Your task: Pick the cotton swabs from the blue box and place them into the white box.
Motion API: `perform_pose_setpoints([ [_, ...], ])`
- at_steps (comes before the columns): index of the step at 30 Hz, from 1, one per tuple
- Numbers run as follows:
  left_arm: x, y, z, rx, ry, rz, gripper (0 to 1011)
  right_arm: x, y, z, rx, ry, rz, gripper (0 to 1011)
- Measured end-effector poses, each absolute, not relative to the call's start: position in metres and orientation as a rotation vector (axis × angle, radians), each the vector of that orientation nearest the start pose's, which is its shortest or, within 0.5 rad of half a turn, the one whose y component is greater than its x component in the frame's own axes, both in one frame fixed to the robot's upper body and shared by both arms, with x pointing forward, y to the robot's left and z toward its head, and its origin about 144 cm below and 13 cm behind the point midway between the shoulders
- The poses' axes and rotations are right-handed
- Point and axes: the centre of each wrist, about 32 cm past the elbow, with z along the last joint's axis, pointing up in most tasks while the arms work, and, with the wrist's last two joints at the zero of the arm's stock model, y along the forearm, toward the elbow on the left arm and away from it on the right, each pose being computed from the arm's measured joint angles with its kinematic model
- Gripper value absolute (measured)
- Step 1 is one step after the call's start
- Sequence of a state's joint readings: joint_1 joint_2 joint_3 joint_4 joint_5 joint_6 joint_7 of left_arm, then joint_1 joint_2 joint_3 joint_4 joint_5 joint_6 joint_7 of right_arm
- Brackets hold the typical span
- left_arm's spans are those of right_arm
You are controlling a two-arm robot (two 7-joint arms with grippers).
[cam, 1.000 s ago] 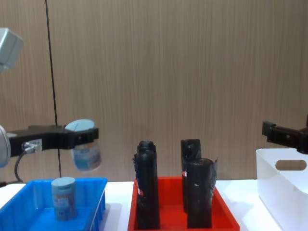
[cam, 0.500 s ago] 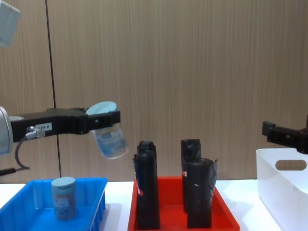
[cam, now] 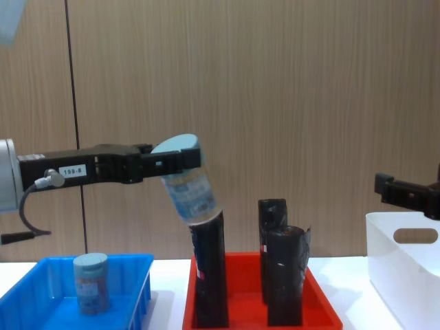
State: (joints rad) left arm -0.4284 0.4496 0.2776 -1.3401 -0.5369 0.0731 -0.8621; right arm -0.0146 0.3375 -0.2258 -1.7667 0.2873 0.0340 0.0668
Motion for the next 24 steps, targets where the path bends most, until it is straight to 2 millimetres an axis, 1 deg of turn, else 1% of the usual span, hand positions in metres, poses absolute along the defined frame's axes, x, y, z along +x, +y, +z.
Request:
perform_pose_setpoints([
  [7, 0.573, 0.309, 1.232, -0.019, -0.003, 0.445, 674, 0.443, -0.237, 1.189, 0.026, -0.075, -1.229, 1002],
  [11, 0.576, 0.308, 1.233, -0.010, 0.003, 0.405, 674, 0.443, -0.237, 1.189, 0.026, -0.075, -1.230, 1002],
  [24, 0.581, 0.306, 1.236, 0.010, 0.010, 0.367, 674, 0.443, -0.237, 1.189, 0.026, -0.075, -1.229, 1002],
])
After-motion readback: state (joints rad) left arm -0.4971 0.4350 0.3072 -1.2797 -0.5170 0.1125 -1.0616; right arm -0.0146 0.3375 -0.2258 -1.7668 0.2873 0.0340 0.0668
